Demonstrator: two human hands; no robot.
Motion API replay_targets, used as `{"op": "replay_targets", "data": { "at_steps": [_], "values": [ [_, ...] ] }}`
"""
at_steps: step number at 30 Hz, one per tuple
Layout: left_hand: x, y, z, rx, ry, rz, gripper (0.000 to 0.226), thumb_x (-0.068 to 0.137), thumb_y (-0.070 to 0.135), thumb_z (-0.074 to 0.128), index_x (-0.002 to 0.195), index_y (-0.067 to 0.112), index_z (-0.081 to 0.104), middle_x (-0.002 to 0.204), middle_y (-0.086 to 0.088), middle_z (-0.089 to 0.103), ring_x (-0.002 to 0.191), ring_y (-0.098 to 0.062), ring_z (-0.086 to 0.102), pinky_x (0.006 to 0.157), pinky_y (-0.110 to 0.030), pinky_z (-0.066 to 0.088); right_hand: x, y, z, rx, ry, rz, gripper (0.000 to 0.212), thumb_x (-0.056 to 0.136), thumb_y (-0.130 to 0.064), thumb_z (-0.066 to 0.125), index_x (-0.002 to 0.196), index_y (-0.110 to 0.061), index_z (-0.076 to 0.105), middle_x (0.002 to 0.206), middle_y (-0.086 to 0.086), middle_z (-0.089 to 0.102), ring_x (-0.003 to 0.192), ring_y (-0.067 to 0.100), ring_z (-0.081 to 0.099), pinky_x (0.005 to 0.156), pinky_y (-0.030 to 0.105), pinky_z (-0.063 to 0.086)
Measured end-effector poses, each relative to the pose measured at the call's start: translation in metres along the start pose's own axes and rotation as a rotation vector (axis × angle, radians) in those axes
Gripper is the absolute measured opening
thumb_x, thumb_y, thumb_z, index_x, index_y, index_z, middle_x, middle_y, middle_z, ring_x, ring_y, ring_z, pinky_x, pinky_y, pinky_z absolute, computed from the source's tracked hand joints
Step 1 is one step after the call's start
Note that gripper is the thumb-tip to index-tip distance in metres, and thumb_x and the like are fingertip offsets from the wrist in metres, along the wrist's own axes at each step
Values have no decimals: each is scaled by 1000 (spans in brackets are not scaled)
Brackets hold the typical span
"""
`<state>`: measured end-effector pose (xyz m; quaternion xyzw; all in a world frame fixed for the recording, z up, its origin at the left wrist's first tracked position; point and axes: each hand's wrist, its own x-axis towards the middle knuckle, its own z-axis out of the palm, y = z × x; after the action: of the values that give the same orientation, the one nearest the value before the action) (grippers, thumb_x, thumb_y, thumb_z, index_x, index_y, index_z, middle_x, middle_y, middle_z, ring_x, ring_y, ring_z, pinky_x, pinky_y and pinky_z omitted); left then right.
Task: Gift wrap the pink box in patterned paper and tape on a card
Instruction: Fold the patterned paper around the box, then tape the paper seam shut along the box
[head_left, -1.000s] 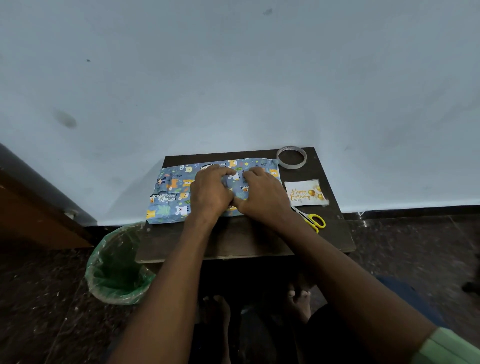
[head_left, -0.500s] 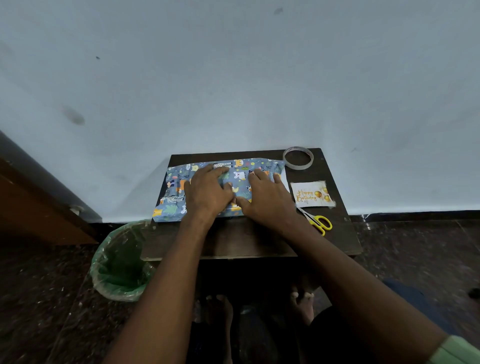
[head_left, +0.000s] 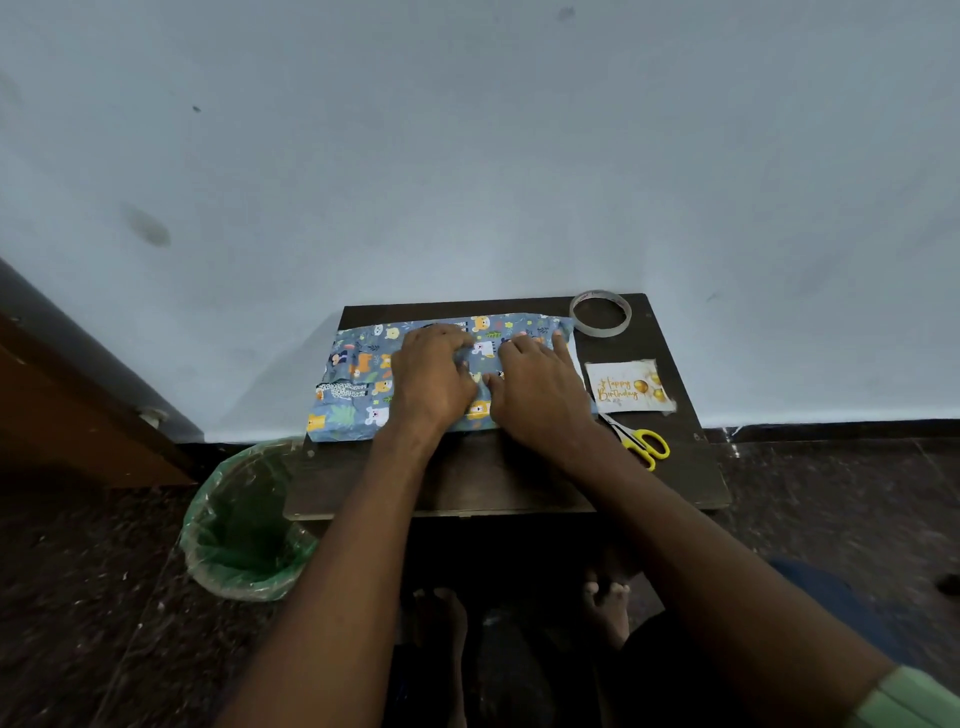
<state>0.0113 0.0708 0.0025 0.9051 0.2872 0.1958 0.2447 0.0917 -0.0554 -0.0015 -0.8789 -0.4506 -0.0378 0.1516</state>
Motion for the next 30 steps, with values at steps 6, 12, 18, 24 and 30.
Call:
{"op": "replay_targets", "data": {
  "at_steps": [6,12,18,24,30],
  "values": [
    [1,18,6,-157,-46,132,49,80,-10,63,118,16,80,110,-3,76,101,-22,67,88,-31,52,12,14,-12,132,116,-33,38,91,-26,42,98,-7,74,93,17,70,86,39,66,97,49,47],
    [4,25,16,-177,48,-11,35,91,-2,61,106,22,82,110,8,77,94,-6,66,83,-18,47,32,53,-22,161,268,247,13,81,-11,58,77,-11,71,79,7,70,77,32,64,69,41,52],
    [7,25,19,-298,-42,66,51,88,-22,50,111,13,80,114,2,74,98,-5,65,88,-19,56,39,90,-17,16,119,310,19,73,-7,64,91,-12,69,106,11,69,107,41,59,88,43,44],
    [10,22,22,-395,-106,47,59,87,-24,46,114,17,80,117,5,78,106,0,68,85,-5,49,37,95,-27,2,133,355,5,78,-8,68,81,-12,69,93,12,69,108,39,55,86,40,38],
    [12,21,18,-532,-134,-21,37,97,-5,57,118,17,79,112,7,79,102,0,72,96,-25,58,32,85,-47,475,326,429,15,81,-7,64,88,-13,76,88,2,76,88,23,67,75,36,55]
  ]
}}
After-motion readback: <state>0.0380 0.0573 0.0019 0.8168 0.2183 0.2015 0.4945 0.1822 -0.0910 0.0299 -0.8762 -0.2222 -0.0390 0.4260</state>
